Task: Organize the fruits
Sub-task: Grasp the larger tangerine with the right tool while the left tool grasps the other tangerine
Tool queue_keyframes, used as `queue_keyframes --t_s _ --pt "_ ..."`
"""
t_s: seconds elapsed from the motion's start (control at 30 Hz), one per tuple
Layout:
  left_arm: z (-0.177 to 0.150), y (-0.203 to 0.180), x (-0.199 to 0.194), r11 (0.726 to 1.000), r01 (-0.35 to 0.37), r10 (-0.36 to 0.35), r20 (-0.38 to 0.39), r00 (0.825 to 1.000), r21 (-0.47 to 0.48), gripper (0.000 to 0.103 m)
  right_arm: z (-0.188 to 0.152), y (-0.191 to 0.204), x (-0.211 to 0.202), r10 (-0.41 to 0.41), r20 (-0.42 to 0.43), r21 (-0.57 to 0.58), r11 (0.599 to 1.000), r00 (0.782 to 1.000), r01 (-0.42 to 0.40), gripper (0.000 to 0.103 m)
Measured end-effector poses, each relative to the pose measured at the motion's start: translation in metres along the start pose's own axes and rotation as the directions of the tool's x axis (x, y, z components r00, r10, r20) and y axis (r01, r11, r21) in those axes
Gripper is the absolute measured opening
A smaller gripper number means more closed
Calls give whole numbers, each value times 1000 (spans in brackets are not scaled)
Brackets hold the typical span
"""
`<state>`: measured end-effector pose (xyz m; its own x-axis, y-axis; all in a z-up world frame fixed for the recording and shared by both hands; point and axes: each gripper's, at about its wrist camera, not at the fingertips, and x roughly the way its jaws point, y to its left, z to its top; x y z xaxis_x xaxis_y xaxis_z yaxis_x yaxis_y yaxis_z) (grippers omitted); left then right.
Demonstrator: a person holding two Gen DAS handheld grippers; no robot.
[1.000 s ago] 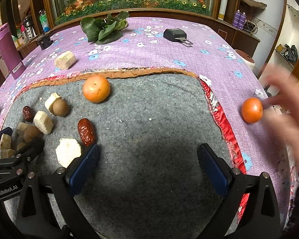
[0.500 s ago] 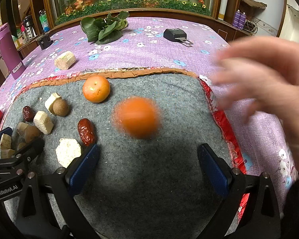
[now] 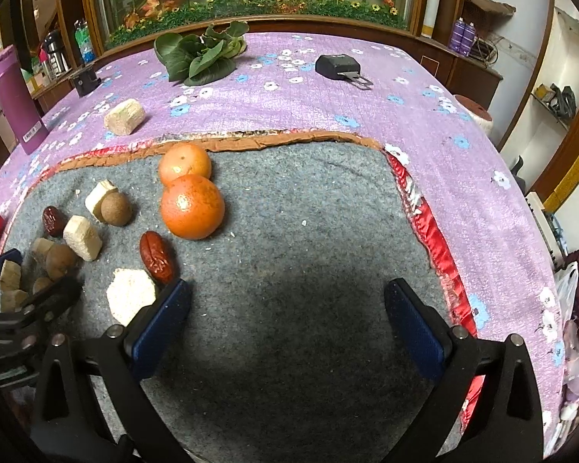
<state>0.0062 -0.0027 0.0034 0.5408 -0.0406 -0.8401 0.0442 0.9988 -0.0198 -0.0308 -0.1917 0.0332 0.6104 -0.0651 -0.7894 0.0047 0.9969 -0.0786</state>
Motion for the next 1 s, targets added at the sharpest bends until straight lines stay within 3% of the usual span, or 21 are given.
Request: queue_keyframes --t_s 0.07,0.17,0.23,0.3,0.4,0.5,0.6,0.67,0.73,0.8,0.9,1.0 --pt "-5 12 -15 999 18 -18 18 1000 -37 102 -1 0 0 0 0 0 1000 1000 0 101" --pt "-24 22 -49 999 1 6 186 983 -37 102 -1 2 1 -6 -6 -8 1000 1000 6 101" --pt "-35 23 -71 998 -60 55 180 982 19 102 3 3 5 -7 -38 -42 999 999 6 101" --pt "-46 25 -88 994 -88 77 158 984 61 102 4 -3 4 90 -107 -75 992 990 -98 100" --pt "-68 28 -103 985 -118 99 149 984 125 102 4 -20 -23 244 -56 -53 968 968 -247 100" --pt "-83 29 -105 980 -120 90 185 978 156 102 17 -35 -39 361 -49 -27 932 931 -362 100" --pt "-78 33 -99 988 -110 91 167 982 109 102 35 -37 -33 434 -45 37 901 900 -432 100" --pt "-77 32 -95 995 -70 58 151 987 75 102 44 -33 -20 442 -50 57 897 896 -439 100" --pt "-75 28 -90 998 -21 15 121 993 52 102 53 -24 -3 459 -82 89 888 885 -452 95" --pt "-71 24 -87 999 -12 8 108 994 36 102 58 -16 9 491 -116 119 870 864 -478 73" --pt "-61 22 -81 999 -41 40 90 995 11 102 62 -6 25 486 -158 152 872 860 -465 69" --pt "-51 21 -77 1000 -10 11 78 997 -19 102 61 -2 36 480 -167 163 875 861 -456 60"
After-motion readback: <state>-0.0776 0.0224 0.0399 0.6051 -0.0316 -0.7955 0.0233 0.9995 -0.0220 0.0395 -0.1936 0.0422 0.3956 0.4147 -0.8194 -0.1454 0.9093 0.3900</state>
